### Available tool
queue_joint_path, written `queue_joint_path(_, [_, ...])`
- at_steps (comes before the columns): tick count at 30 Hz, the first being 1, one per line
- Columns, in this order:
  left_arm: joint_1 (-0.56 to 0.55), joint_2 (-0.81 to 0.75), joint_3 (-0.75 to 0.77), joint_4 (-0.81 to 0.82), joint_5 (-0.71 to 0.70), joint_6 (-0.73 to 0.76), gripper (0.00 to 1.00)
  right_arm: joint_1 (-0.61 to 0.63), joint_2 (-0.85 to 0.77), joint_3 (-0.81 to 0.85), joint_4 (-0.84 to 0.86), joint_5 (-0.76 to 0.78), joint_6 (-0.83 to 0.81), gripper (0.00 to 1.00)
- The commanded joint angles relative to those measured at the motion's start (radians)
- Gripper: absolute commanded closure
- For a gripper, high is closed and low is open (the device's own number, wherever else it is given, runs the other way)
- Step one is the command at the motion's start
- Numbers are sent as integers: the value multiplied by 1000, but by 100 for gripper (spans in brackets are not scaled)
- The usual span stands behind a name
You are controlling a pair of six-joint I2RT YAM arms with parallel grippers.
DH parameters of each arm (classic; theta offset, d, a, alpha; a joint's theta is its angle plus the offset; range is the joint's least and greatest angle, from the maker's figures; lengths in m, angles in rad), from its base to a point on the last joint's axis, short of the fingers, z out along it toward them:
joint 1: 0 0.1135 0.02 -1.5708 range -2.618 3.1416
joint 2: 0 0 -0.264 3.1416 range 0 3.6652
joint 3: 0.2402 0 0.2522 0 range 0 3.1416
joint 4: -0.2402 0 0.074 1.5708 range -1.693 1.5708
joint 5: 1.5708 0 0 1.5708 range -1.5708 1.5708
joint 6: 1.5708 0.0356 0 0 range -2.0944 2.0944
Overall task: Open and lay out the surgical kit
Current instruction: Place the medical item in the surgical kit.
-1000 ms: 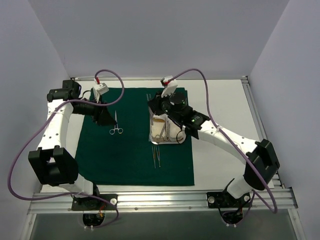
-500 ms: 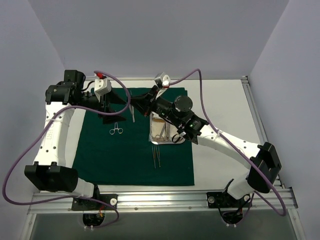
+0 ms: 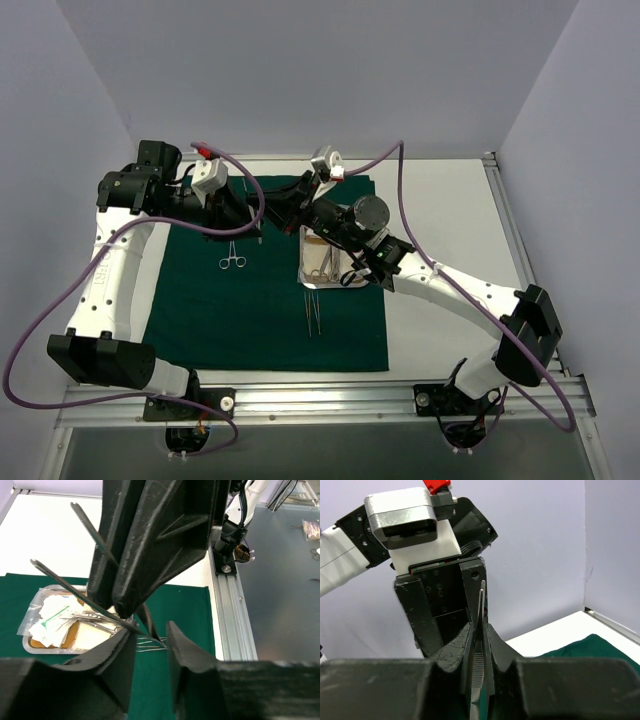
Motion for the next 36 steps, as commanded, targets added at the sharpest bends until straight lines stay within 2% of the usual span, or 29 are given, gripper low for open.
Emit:
queue_joint_path(1, [-9,-22,26,-255,52,15,64,7,-23,16,107,-28,-5,100])
queue_joint_path(2, [-9,-22,29,-258,47,22,74,7,-23,13,109,-28,-5,100])
queue_joint_path(4, [-9,-21,25,-263,43,23,83,9,-29,4,116,-24,-5,100])
queue_joint_path(6, [-7,-22,22,-263,40,21,97,7,-33,-3,119,-17,-6,100])
queue_joint_path(10, [-9,-25,19,-251,15,-8,98,7,-35,-14,81,28,-20,99])
queue_joint_path(11, [-7,-25,17,-225,3,-57,98,9,-36,-14,38,79,-22,94])
queue_joint_path(12, [-5,-28,12,-194,-14,-101,98,10,-41,-11,6,120,-23,79])
queue_joint_path(13, [-5,-34,5,-156,-37,-155,98,15,-44,-7,-32,171,-26,72])
queue_joint_path(14, [-5,-39,-24,-48,-106,-301,98,26,-49,3,-116,231,-26,68])
queue_joint_path(15, [-7,-48,-40,6,-147,-369,98,35,-58,3,-150,342,-28,63])
queue_joint_path(17, [-7,-45,-78,103,-257,-478,98,68,-66,-14,-189,452,-28,62])
queue_joint_path(19, [-9,-34,-99,180,-310,-551,98,96,-61,-20,-210,564,-25,62])
queue_joint_path(21, [-16,-28,-113,209,-364,-576,98,139,-44,-10,-226,686,-28,64])
queue_joint_path(23, [-27,-30,-118,234,-387,-599,98,167,-33,-11,-215,743,-20,65])
queue_joint_path(29, [-51,-37,-127,272,-471,-637,98,191,42,36,-226,811,27,66])
queue_joint_path(36, [-76,-42,-136,292,-508,-655,98,202,106,66,-235,857,83,67])
